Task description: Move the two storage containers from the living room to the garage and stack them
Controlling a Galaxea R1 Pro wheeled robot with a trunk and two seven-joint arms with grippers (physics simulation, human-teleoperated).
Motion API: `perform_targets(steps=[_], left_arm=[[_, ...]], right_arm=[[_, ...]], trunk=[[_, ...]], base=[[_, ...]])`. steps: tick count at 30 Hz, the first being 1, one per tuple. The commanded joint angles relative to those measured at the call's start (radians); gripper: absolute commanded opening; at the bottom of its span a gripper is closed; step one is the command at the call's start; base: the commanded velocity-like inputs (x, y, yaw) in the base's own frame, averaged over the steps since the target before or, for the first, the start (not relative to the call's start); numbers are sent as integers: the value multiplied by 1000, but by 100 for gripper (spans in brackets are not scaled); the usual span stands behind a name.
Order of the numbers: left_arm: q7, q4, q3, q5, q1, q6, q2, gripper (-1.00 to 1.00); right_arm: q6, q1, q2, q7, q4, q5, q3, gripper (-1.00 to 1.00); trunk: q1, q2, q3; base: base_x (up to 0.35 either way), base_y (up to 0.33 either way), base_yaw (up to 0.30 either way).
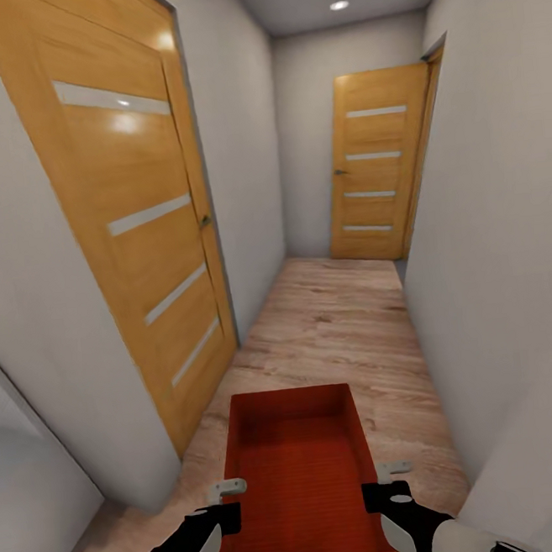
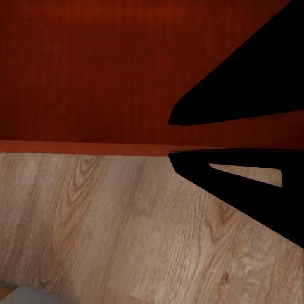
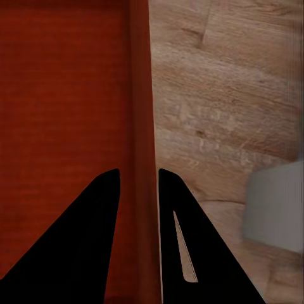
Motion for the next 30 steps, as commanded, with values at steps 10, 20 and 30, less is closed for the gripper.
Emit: perform_targets(steps=[10,20,30], left_arm=[[7,-2,-22,25,0,6,1,-100],[7,-3,-22,25,0,6,1,-100],[7,-2,-22,25,0,6,1,-100]], right_arm=[[-3,0,-2,-2,21,-9,18,-100],[-1,0,-4,-2,21,-9,18,-100],[-1,0,-4,-2,21,-9,18,-100]], trunk=[[1,-1,-1],[1,-1,-1],[1,-1,-1]], base=[[323,0,-245],[323,0,-21],[323,0,0]])
